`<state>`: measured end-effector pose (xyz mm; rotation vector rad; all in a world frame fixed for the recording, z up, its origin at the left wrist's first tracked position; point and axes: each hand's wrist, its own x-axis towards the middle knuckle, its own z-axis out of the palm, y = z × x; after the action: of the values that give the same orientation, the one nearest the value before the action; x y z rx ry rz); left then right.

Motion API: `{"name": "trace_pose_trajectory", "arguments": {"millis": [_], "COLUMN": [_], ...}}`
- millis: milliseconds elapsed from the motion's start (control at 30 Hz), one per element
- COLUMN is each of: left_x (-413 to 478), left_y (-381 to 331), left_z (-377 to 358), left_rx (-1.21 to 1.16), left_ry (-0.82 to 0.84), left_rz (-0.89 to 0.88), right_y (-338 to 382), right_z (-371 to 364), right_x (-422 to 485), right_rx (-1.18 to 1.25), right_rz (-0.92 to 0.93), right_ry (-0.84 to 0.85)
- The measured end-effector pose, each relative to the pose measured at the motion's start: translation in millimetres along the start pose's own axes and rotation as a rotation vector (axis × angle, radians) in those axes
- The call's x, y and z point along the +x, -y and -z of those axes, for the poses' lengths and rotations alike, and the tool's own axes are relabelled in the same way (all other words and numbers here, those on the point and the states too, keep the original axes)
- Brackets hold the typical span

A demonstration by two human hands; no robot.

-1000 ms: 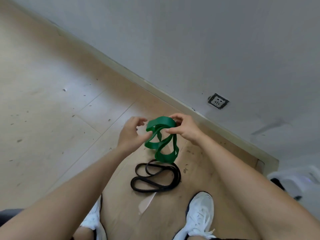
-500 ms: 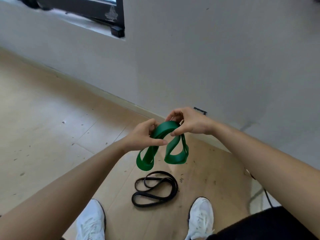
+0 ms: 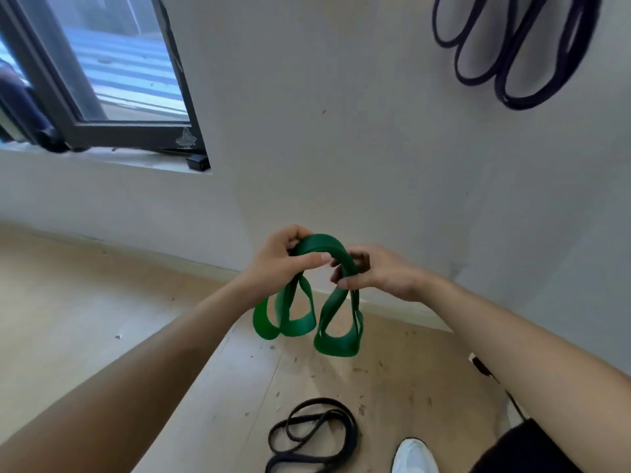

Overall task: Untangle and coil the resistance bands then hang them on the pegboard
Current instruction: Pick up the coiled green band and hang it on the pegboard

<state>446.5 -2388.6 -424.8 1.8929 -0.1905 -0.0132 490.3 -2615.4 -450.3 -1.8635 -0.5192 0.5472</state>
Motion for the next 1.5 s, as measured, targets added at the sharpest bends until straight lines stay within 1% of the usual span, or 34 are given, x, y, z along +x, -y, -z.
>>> {"name": "trace_pose_trajectory", "arguments": {"millis": [67, 133, 333, 433, 667, 867, 1000, 1133, 1233, 1300, 1400, 1433, 1500], "left_x": [11, 24, 67, 88, 134, 169, 193, 216, 235, 245, 253, 257, 266], "left_y": [-16, -35, -109, -146, -231, -281, -307, -325, -337, -344, -348, -346, -339], "left_z": [4, 8, 6, 3, 0, 2, 8, 17, 26, 30, 32, 32, 30], "left_rx": [-0.038, -0.072, -0.17, -0.186, -0.267, -0.315, -0.302, -0.275, -0.223, -0.264, -0.41, -0.409, -0.347], "left_ry": [-0.055, -0.07, -0.099, -0.103, -0.168, -0.277, -0.357, -0.43, -0.467, -0.42, -0.248, -0.23, -0.23], "left_rz": [-0.007, -0.013, -0.101, -0.163, -0.301, -0.424, -0.481, -0.538, -0.54, -0.499, -0.409, -0.382, -0.336], "right_y": [15, 32, 87, 124, 204, 257, 285, 308, 322, 328, 329, 327, 319], "right_z": [13, 25, 69, 99, 154, 180, 197, 216, 229, 236, 247, 249, 253], "right_x": [-5, -9, -21, -27, -32, -23, -12, 8, 25, 39, 57, 63, 69], "right_rx": [0.083, 0.106, 0.015, -0.027, -0.042, -0.04, -0.033, -0.106, -0.132, -0.126, -0.021, -0.004, -0.059], "right_rz": [0.07, 0.146, 0.372, 0.461, 0.569, 0.639, 0.665, 0.683, 0.681, 0.669, 0.635, 0.613, 0.56], "right_ry": [-0.142, -0.262, -0.515, -0.599, -0.701, -0.78, -0.819, -0.862, -0.868, -0.892, -0.923, -0.934, -0.975]}}
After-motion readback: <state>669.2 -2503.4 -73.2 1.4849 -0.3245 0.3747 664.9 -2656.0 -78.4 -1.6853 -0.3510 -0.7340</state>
